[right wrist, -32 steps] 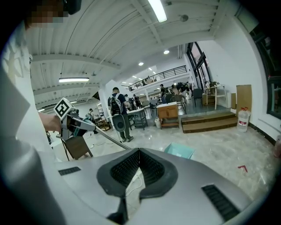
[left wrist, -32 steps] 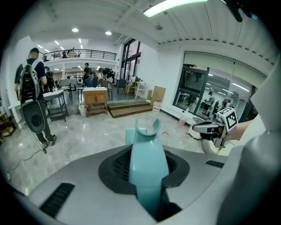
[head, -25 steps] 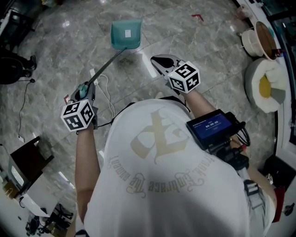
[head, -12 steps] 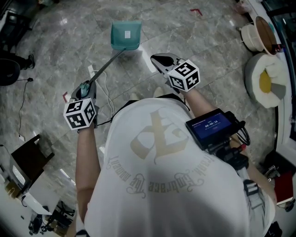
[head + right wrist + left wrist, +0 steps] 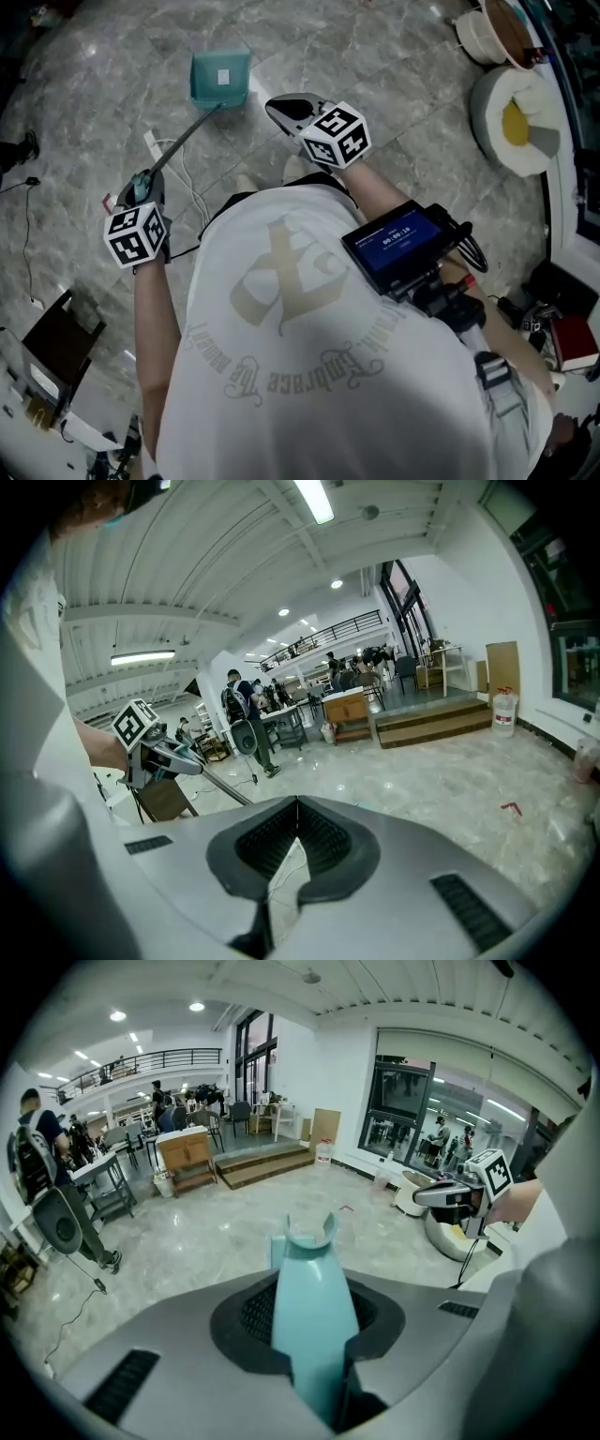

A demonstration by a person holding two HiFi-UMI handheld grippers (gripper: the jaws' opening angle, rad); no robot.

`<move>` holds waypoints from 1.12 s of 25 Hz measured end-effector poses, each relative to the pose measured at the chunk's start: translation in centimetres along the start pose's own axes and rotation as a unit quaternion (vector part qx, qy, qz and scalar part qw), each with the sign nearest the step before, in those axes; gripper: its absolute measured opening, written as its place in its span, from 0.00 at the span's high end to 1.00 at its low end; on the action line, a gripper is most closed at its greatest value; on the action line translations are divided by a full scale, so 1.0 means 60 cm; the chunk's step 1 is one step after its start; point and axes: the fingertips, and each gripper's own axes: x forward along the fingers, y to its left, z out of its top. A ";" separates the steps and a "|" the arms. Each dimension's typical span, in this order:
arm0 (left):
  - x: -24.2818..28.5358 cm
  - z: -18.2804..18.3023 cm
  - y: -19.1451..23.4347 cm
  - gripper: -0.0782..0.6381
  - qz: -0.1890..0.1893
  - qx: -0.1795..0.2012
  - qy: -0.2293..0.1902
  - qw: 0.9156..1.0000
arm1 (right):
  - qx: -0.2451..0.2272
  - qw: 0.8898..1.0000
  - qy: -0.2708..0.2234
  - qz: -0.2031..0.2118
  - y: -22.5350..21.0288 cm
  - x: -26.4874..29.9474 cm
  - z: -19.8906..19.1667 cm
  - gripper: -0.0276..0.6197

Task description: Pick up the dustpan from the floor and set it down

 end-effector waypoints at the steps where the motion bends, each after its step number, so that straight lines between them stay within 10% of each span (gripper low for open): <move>1: 0.005 -0.001 -0.003 0.76 -0.004 0.002 0.004 1.000 | 0.003 1.000 0.002 -0.002 -0.001 -0.002 -0.003 0.93; 28: 0.186 -0.039 -0.037 0.76 -0.090 0.097 0.126 0.983 | 0.105 0.990 0.038 -0.085 -0.047 -0.063 -0.114 0.93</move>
